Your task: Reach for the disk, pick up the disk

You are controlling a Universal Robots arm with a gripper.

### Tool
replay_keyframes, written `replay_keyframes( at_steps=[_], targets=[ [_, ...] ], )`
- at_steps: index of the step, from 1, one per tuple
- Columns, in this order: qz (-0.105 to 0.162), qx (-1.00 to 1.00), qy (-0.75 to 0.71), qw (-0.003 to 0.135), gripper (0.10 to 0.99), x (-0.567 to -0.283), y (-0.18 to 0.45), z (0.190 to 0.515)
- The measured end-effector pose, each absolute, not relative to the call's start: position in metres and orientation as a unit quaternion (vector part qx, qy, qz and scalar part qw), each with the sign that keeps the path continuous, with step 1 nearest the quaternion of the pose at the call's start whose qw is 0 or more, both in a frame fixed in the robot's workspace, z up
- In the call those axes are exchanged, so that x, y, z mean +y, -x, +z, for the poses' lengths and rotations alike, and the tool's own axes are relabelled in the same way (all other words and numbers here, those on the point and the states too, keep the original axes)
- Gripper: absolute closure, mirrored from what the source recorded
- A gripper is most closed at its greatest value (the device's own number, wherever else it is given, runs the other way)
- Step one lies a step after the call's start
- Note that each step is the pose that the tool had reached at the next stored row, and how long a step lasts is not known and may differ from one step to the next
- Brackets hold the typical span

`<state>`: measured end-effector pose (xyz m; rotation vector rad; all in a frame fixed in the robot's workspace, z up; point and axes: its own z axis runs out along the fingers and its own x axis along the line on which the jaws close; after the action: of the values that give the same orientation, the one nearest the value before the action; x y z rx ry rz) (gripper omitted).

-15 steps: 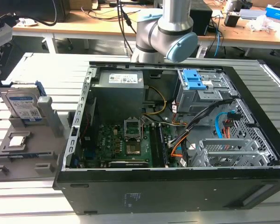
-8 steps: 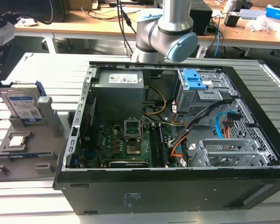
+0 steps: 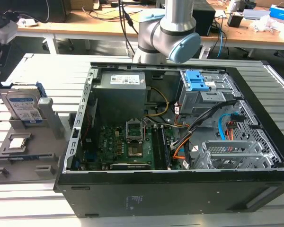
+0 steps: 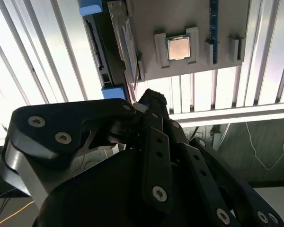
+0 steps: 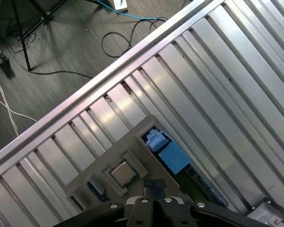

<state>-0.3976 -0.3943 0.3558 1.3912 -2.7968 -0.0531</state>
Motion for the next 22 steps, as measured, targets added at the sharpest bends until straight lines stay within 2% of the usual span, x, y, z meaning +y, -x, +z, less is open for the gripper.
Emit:
replay_keyframes(
  at_steps=[22],
  targets=[
    [-0.015,-0.816,-0.578,0.011,0.980,-0.3943,0.3976,0.3557]
  ],
)
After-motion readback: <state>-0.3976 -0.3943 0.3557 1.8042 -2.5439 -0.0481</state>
